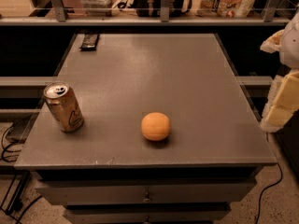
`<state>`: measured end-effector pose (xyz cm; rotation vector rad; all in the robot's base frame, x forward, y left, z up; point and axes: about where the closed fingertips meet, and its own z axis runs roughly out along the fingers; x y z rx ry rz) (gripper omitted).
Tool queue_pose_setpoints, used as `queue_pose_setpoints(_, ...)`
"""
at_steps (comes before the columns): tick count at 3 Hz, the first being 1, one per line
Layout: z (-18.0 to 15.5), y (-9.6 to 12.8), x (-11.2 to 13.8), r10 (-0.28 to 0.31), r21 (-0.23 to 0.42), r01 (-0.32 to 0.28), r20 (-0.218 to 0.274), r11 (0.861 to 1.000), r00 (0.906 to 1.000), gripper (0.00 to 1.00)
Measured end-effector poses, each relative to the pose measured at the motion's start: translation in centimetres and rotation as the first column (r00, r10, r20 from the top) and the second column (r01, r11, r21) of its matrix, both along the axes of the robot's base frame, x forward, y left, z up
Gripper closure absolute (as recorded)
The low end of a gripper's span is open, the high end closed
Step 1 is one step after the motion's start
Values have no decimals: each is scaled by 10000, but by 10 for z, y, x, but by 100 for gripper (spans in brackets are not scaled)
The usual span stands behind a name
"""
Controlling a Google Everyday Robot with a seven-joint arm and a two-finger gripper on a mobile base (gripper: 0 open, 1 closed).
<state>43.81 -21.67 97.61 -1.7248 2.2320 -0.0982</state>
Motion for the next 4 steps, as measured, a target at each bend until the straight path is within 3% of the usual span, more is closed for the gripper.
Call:
queue_pose_setpoints(2, -5, 1, 1, -22, 324, 29, -239, 9995, 9997, 0)
queue_pose_setpoints(3, -23, -3, 13, 94, 1677, -29, -380, 9858, 9992, 0)
queue_pose_setpoints(4, -34, 25, 20, 728, 3663, -618, -161, 9284, 9972, 0)
